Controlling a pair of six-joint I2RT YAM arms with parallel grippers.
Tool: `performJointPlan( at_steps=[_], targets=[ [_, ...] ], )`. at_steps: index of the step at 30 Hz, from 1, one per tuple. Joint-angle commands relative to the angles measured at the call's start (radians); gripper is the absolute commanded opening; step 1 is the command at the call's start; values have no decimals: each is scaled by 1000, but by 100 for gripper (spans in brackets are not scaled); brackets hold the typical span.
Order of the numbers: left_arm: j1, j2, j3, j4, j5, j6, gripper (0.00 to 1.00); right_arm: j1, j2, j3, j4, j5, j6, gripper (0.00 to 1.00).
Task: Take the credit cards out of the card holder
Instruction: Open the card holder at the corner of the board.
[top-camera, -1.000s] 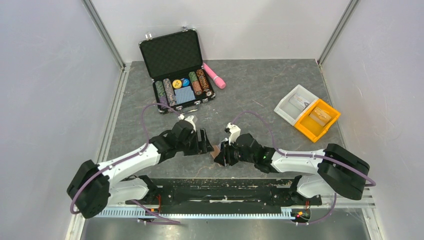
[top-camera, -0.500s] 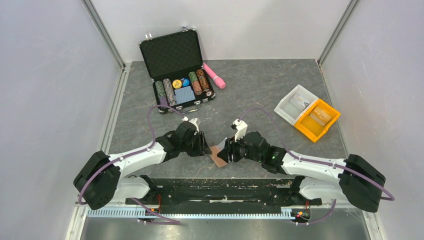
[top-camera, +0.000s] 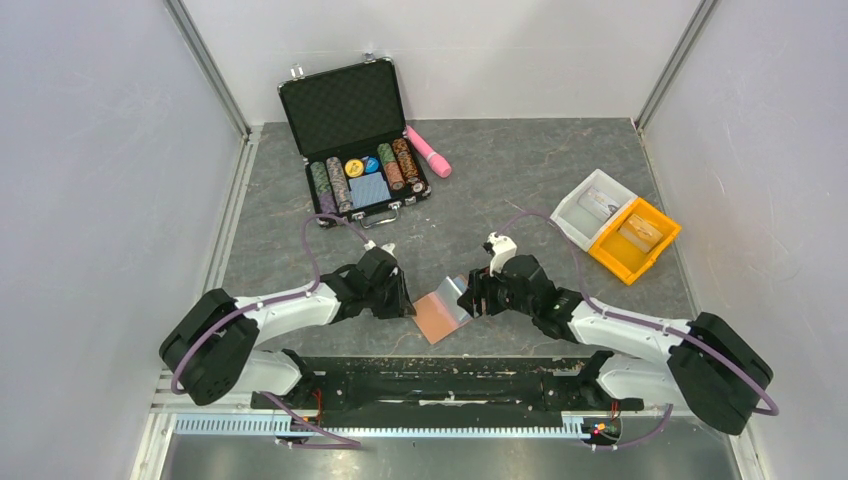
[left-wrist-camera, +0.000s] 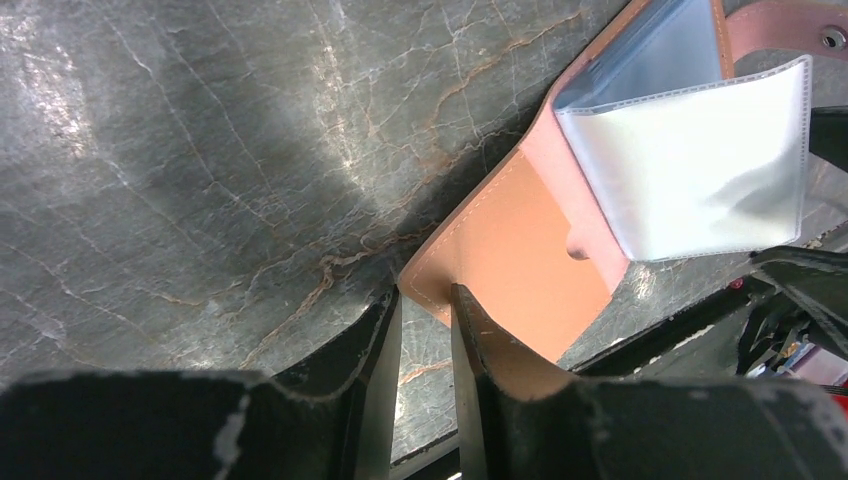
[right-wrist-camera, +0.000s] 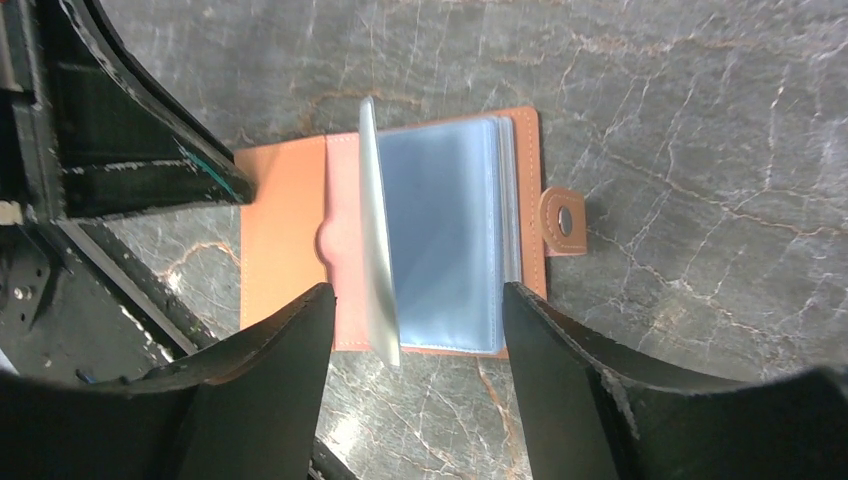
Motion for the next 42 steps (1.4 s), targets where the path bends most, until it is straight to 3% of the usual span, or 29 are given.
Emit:
performJointPlan(
  at_steps=[1, 7, 13, 29, 37, 42],
  targets=[
    [2, 15, -8, 26, -26, 44, 31, -6, 37, -15, 48, -31, -23, 67],
    [2, 22, -7, 22, -34, 49, 31, -7, 81, -23, 81, -39, -27, 72],
    [2, 29, 0, 20, -36, 54, 31, -8, 103, -28, 108, -69, -20, 71],
    [2, 38, 3, 32, -29, 55, 31, -6, 73, -62, 219, -217, 58, 58],
    [2, 42, -2, 43, -22, 52, 31, -6, 46, -84, 275, -261, 86, 40],
    [2, 40, 0, 44, -22, 51, 31, -6, 26, -87, 275, -266, 86, 37]
  ],
)
